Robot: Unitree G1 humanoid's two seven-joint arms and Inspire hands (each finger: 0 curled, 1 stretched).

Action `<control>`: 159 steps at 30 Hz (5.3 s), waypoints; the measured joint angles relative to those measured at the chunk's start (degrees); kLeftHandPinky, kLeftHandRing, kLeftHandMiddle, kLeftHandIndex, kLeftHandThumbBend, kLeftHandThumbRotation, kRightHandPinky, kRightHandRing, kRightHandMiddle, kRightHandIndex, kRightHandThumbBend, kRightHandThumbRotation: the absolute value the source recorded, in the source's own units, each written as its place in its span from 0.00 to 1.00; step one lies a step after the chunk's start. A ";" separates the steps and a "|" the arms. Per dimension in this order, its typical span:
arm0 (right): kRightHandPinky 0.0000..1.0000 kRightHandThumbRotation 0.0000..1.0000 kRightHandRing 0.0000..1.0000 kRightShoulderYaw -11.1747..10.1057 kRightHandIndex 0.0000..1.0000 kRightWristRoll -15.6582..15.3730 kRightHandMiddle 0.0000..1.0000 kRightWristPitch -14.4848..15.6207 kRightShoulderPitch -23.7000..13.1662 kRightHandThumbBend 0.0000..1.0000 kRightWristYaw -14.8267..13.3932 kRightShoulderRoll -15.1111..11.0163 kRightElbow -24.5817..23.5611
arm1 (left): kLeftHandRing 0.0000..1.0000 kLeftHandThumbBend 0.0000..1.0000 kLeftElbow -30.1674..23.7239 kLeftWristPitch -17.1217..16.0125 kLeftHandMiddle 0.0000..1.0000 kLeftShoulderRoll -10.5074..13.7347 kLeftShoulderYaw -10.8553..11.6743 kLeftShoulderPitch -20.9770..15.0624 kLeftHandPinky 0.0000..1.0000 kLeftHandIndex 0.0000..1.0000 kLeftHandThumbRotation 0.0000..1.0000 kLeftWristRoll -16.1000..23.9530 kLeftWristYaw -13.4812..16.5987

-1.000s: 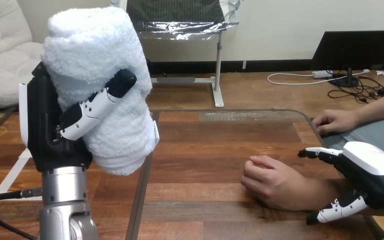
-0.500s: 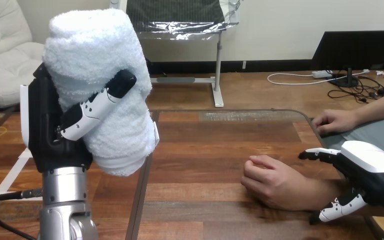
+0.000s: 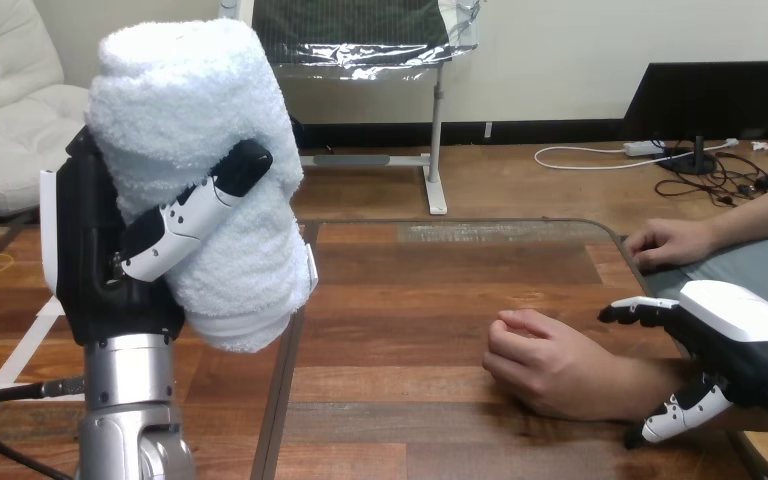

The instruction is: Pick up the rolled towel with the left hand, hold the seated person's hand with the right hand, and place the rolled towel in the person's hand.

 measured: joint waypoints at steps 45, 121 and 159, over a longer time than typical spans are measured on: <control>0.63 0.14 0.86 6.65 0.85 -2.37 0.87 8.88 -6.07 1.00 4.42 -1.53 2.79 | 0.24 0.45 -0.01 0.55 0.31 0.00 0.19 0.01 0.18 0.36 0.00 -0.14 0.56; 0.20 0.06 0.30 13.34 0.51 -3.97 0.41 15.71 -11.99 0.86 6.51 -1.50 6.38 | 0.24 0.48 -0.02 0.55 0.31 0.07 2.01 0.01 0.17 0.37 0.00 -1.70 -0.06; 0.29 0.00 0.41 13.18 0.44 -1.72 0.50 18.13 -11.96 0.89 7.91 -1.69 5.98 | 0.24 0.48 -0.02 0.54 0.32 -0.06 2.23 0.01 0.18 0.37 0.00 -1.97 -0.71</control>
